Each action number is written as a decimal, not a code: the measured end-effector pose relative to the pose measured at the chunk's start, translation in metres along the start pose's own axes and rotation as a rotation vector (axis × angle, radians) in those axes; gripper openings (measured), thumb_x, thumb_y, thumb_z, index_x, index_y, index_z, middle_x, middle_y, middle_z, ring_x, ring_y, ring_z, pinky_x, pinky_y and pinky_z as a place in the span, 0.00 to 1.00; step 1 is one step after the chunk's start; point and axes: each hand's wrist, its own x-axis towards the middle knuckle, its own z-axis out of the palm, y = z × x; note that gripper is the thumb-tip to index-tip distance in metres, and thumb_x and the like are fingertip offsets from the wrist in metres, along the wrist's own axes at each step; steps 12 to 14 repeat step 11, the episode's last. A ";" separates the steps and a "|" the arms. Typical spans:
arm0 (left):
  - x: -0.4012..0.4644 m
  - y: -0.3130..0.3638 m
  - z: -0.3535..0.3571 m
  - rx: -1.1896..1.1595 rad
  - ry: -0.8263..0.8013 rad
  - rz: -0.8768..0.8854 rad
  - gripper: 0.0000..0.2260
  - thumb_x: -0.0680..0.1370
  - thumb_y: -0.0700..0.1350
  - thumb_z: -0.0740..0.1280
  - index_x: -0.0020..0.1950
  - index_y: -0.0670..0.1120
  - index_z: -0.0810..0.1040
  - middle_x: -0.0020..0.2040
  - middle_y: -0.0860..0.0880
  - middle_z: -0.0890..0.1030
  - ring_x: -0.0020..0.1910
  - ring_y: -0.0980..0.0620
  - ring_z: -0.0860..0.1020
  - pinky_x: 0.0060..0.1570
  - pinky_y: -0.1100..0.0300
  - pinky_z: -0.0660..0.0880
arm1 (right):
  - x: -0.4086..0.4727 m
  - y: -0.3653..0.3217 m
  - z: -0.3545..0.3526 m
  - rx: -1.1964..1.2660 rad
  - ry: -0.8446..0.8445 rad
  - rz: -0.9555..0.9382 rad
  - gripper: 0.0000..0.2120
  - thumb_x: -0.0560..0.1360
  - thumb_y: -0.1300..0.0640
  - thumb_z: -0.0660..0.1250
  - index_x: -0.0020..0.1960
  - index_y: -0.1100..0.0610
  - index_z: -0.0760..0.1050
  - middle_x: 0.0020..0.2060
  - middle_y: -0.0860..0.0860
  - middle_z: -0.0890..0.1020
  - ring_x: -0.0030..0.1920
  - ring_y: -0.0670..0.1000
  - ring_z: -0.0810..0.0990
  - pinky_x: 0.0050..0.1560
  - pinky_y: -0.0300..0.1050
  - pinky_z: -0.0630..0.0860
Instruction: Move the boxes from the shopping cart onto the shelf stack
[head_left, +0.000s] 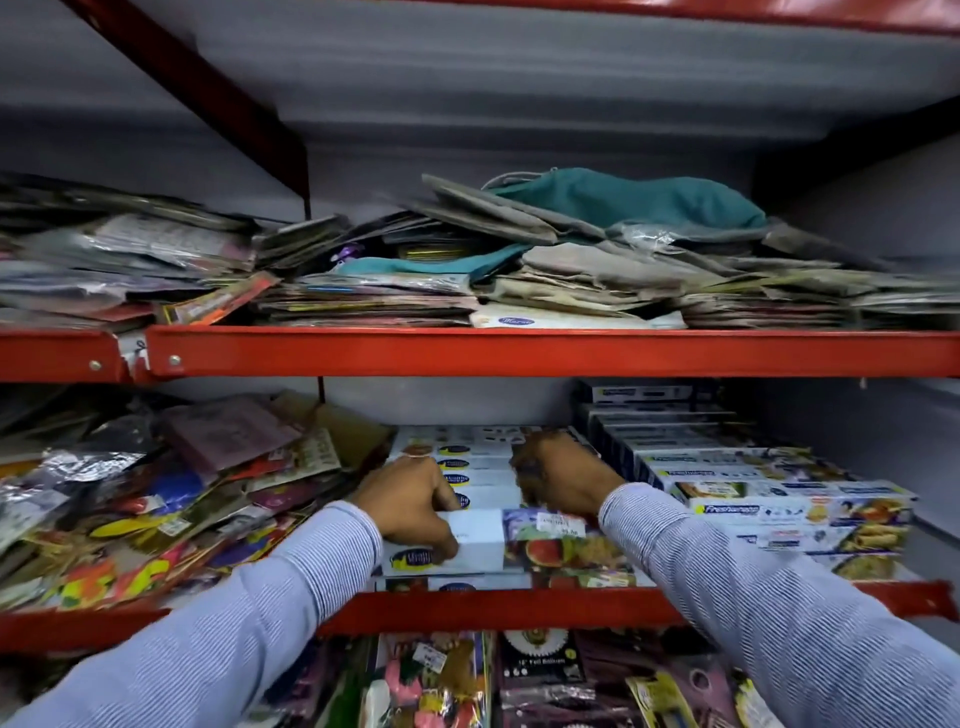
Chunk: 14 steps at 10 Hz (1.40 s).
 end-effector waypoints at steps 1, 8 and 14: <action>0.017 -0.001 0.000 -0.018 0.064 -0.025 0.15 0.59 0.48 0.80 0.45 0.54 0.88 0.44 0.59 0.87 0.35 0.58 0.80 0.35 0.60 0.79 | -0.007 0.000 -0.012 0.045 0.012 -0.044 0.11 0.78 0.57 0.64 0.55 0.60 0.81 0.54 0.57 0.85 0.52 0.58 0.82 0.47 0.35 0.66; 0.033 -0.021 0.061 0.205 0.242 0.110 0.27 0.75 0.62 0.61 0.73 0.56 0.71 0.72 0.51 0.74 0.70 0.47 0.71 0.66 0.48 0.73 | -0.048 0.019 0.033 -0.105 0.081 -0.154 0.21 0.82 0.55 0.57 0.75 0.51 0.64 0.74 0.48 0.68 0.70 0.51 0.70 0.66 0.46 0.71; 0.023 -0.026 0.084 0.329 0.355 0.161 0.29 0.81 0.62 0.48 0.80 0.53 0.54 0.80 0.48 0.62 0.78 0.42 0.58 0.74 0.38 0.58 | -0.061 0.010 0.042 -0.183 0.144 -0.122 0.26 0.83 0.44 0.47 0.78 0.53 0.55 0.77 0.51 0.63 0.76 0.51 0.61 0.76 0.55 0.59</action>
